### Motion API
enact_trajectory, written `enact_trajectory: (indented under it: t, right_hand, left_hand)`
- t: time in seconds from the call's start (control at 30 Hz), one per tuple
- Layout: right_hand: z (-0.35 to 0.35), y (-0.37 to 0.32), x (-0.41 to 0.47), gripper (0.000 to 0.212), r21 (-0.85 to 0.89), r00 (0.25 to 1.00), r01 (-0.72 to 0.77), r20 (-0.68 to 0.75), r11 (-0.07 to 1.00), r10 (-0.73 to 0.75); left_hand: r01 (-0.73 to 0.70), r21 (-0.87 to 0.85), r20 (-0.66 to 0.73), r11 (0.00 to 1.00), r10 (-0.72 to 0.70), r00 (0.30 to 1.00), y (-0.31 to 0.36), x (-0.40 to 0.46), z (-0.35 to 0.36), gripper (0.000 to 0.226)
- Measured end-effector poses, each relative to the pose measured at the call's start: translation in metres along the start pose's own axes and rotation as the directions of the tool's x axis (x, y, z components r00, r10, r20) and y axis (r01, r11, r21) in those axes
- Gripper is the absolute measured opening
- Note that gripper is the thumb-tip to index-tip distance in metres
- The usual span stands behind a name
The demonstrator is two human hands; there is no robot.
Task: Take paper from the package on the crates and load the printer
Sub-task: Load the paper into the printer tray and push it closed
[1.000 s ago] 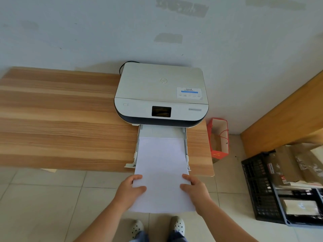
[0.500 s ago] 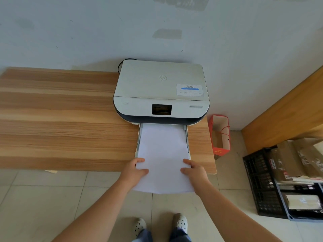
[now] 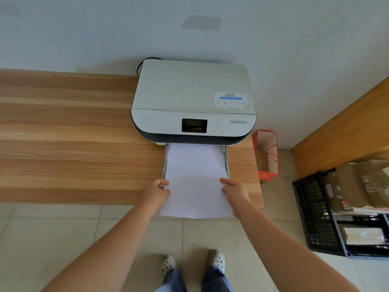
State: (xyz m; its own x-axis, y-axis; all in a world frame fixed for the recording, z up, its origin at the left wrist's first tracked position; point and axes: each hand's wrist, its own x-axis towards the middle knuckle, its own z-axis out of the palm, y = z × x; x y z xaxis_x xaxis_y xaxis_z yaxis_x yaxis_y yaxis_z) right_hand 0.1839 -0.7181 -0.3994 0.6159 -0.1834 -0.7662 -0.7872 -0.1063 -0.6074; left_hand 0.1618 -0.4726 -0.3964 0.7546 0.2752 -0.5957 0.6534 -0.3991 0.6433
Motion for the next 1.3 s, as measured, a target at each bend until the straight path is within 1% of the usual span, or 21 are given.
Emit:
enact_trajectory:
  t: [0.27, 0.43, 0.53, 0.63, 0.67, 0.73, 0.8, 0.87, 0.9, 0.93, 0.97, 1.0, 1.07, 1.1, 1.13, 1.2, 1.3]
  right_hand:
    - [0.006, -0.032, 0.019, 0.042, -0.02, 0.999, 0.04, -0.027, 0.999, -0.041]
    - [0.012, -0.046, 0.029, 0.038, -0.105, 0.988, 0.15, -0.007, 0.983, -0.152]
    - [0.014, -0.053, 0.034, 0.039, -0.108, 0.988, 0.15, -0.01, 0.983, -0.152]
    - [0.013, -0.058, 0.034, 0.04, -0.099, 0.996, 0.089, -0.022, 0.991, -0.092]
    - [0.012, -0.06, 0.033, 0.042, -0.123, 0.996, 0.079, -0.019, 0.989, -0.082]
    - [0.009, -0.062, 0.028, 0.042, -0.277, 0.991, 0.124, -0.003, 0.953, -0.13]
    - [0.004, -0.061, 0.023, 0.04, -0.453, 0.97, 0.217, -0.001, 0.864, -0.244]
    - [-0.005, -0.058, 0.019, 0.041, -0.579, 0.919, 0.312, -0.017, 0.753, -0.394]
    - [-0.009, -0.056, 0.018, 0.043, -0.635, 0.882, 0.359, -0.008, 0.684, -0.471]
    - [-0.014, -0.054, 0.017, 0.046, -0.697, 0.846, 0.403, 0.037, 0.593, -0.532]
    - [-0.017, -0.052, 0.016, 0.049, -0.754, 0.82, 0.446, 0.128, 0.482, -0.558]
    - [-0.017, -0.051, 0.016, 0.052, -0.791, 0.798, 0.494, 0.249, 0.361, -0.548]
    - [-0.013, -0.048, 0.016, 0.059, -0.806, 0.748, 0.581, 0.475, 0.112, -0.464]
    - [-0.01, -0.046, 0.017, 0.062, -0.793, 0.72, 0.61, 0.549, 0.01, -0.425]
    - [-0.007, -0.045, 0.019, 0.065, -0.775, 0.694, 0.628, 0.597, -0.066, -0.402]
    - [-0.004, -0.041, 0.024, 0.07, -0.752, 0.665, 0.642, 0.643, -0.15, -0.38]
    - [-0.002, -0.035, 0.028, 0.074, -0.742, 0.655, 0.637, 0.663, -0.206, -0.363]
  left_hand:
    - [-0.078, -0.013, -0.023, 0.997, 0.078, 0.997, 0.018, 0.025, -0.003, 0.029]
    - [-0.063, 0.042, -0.068, 0.997, 0.066, 0.996, 0.034, 0.044, -0.006, 0.028]
    - [-0.053, 0.06, -0.063, 0.997, 0.057, 0.996, 0.041, 0.052, -0.005, 0.031]
    - [-0.064, 0.064, -0.063, 0.996, 0.068, 0.996, 0.043, 0.056, -0.004, 0.033]
    - [-0.071, 0.079, -0.066, 0.994, 0.076, 0.995, 0.043, 0.056, -0.004, 0.032]
    - [-0.097, 0.137, -0.077, 0.986, 0.109, 0.991, 0.044, 0.055, -0.005, 0.03]
    - [-0.164, 0.217, -0.089, 0.962, 0.187, 0.978, 0.043, 0.053, -0.006, 0.03]
    - [-0.262, 0.301, -0.058, 0.917, 0.291, 0.955, 0.04, 0.051, -0.011, 0.036]
    - [-0.329, 0.349, -0.011, 0.877, 0.355, 0.935, 0.037, 0.05, -0.014, 0.04]
    - [-0.411, 0.403, 0.061, 0.817, 0.425, 0.903, 0.035, 0.048, -0.017, 0.043]
    - [-0.497, 0.46, 0.157, 0.736, 0.484, 0.861, 0.032, 0.047, -0.02, 0.045]
    - [-0.57, 0.512, 0.266, 0.642, 0.512, 0.816, 0.03, 0.046, -0.022, 0.048]
    - [-0.66, 0.6, 0.462, 0.452, 0.478, 0.747, 0.028, 0.044, -0.021, 0.056]
    - [-0.682, 0.627, 0.523, 0.375, 0.447, 0.726, 0.028, 0.044, -0.018, 0.061]
    - [-0.693, 0.646, 0.559, 0.319, 0.42, 0.715, 0.029, 0.044, -0.015, 0.065]
    - [-0.7, 0.668, 0.594, 0.251, 0.386, 0.706, 0.032, 0.042, -0.008, 0.072]
    - [-0.688, 0.696, 0.611, 0.207, 0.333, 0.718, 0.035, 0.04, -0.002, 0.081]
